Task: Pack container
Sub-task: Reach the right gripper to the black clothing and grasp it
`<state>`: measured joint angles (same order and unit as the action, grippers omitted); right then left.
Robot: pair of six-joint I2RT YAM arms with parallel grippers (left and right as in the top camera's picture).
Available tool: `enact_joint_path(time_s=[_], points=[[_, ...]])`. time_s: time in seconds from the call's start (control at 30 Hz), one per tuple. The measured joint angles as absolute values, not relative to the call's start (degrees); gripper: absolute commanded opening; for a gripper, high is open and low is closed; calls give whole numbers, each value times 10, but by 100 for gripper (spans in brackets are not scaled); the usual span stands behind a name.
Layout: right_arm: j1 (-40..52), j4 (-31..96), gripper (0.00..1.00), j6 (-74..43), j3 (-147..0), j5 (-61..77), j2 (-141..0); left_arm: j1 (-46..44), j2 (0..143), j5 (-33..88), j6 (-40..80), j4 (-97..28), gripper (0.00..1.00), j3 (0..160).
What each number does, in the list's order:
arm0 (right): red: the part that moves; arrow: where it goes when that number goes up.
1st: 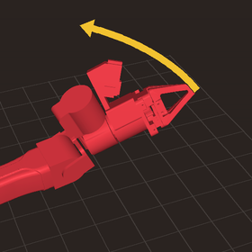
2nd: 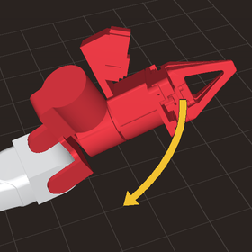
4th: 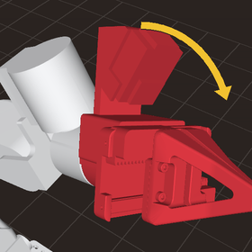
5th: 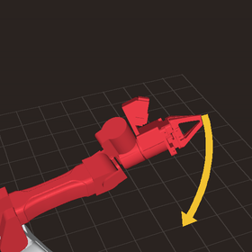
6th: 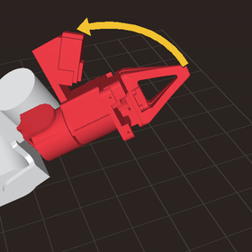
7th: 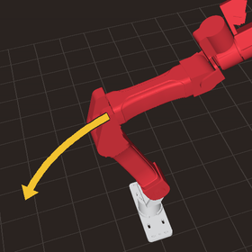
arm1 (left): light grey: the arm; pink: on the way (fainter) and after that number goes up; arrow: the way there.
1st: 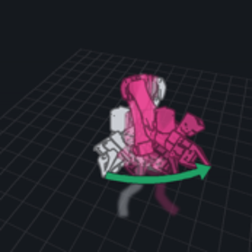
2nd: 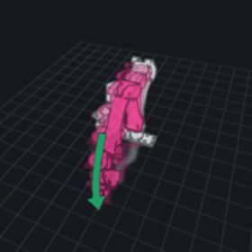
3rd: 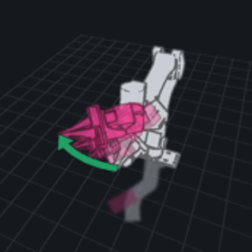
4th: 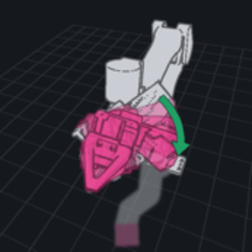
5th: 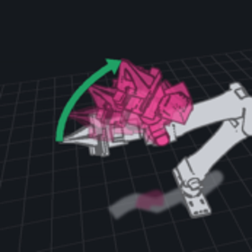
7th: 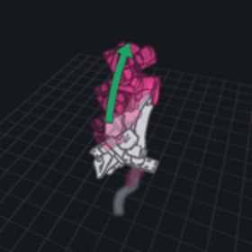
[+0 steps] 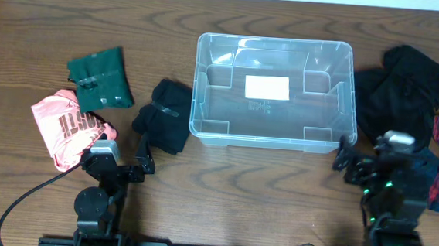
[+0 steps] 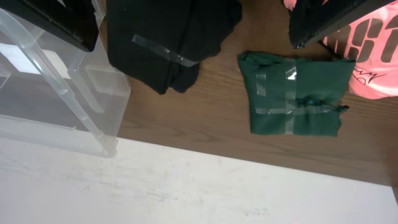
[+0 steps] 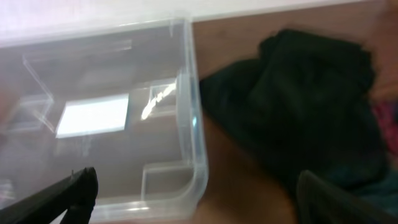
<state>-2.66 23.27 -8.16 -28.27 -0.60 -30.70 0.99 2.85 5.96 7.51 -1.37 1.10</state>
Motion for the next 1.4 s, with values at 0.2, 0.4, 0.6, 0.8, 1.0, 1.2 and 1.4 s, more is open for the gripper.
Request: enact_joint_path(time_s=[0.2, 0.4, 0.6, 0.8, 1.0, 1.2, 1.4], points=[[-74, 362, 99, -83, -446, -26, -401, 10, 37, 60, 75, -31, 98, 19], [-164, 444, 99, -63, -551, 6, -557, 10, 90, 61, 75, -107, 98, 52], [-289, 456, 99, -20, -583, 99, -703, 10, 209, 63, 75, -208, 98, 189], [-381, 437, 99, 7, -587, 150, -808, 10, 348, 65, 75, -299, 98, 361], [-399, 343, 99, 16, -588, 187, -891, 10, 426, 67, 75, -303, 98, 414], [-406, 254, 99, 20, -590, 200, -980, 10, 440, 67, 75, -310, 98, 414], [-406, 178, 99, 19, -590, 207, -1049, 10, 440, 67, 75, -311, 98, 414]])
